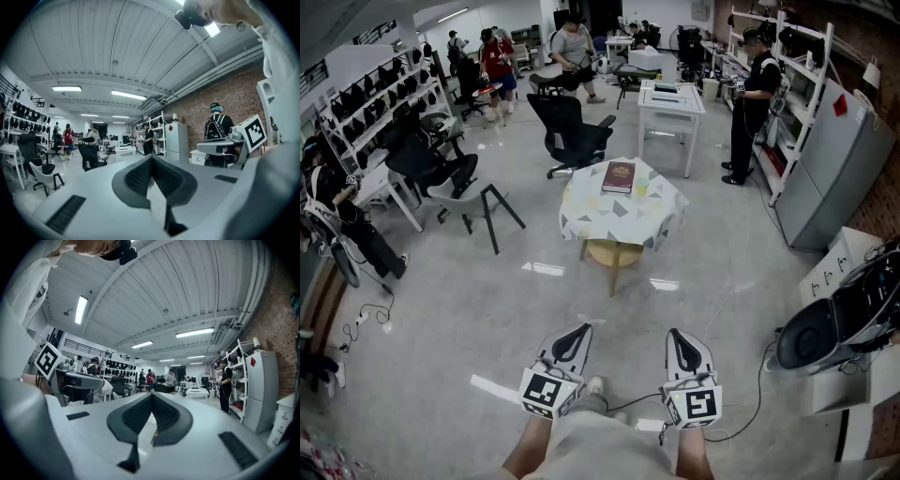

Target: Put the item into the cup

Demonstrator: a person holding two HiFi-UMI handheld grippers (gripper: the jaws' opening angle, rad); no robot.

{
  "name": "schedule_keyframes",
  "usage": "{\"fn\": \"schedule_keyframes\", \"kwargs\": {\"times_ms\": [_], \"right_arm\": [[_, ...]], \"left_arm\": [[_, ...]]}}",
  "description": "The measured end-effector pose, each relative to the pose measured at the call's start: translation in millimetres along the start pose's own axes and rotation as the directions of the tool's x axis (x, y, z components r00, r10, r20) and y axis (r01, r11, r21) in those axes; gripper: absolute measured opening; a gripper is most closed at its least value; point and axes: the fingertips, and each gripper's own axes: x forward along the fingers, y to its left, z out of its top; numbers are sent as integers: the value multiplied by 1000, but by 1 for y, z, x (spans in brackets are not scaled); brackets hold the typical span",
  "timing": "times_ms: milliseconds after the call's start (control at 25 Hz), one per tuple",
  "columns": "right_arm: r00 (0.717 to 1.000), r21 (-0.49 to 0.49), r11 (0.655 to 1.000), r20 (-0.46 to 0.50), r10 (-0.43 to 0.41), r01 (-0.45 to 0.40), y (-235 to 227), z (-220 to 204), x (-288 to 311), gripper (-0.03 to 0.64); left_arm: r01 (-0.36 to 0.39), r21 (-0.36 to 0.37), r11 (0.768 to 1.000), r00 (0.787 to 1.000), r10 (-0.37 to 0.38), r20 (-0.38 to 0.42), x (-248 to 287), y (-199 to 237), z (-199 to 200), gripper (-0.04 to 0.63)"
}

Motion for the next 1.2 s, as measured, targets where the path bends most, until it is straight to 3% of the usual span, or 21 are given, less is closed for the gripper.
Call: {"fn": "schedule_keyframes", "kwargs": {"times_ms": [240, 480, 800, 1200], "right_arm": [[1000, 40, 999, 23, -6, 5, -1, 1, -6, 7], [1000, 19, 1000, 7, 10, -10, -3, -7, 20, 9], [999, -2, 999, -24, 43, -43, -12, -16, 87, 9], [998, -2, 1000, -53, 16, -17, -26, -25, 186, 8]], "left_arm": [[0, 7, 1000, 1000, 0, 3, 1, -10, 0, 11], [-16, -8, 1000, 1000, 16, 26, 16, 7, -5, 11], [-41, -25, 999, 999, 42, 34, 61, 57, -10, 11], [-9, -29, 1000, 1000, 10, 27, 135, 137, -9, 11]]}}
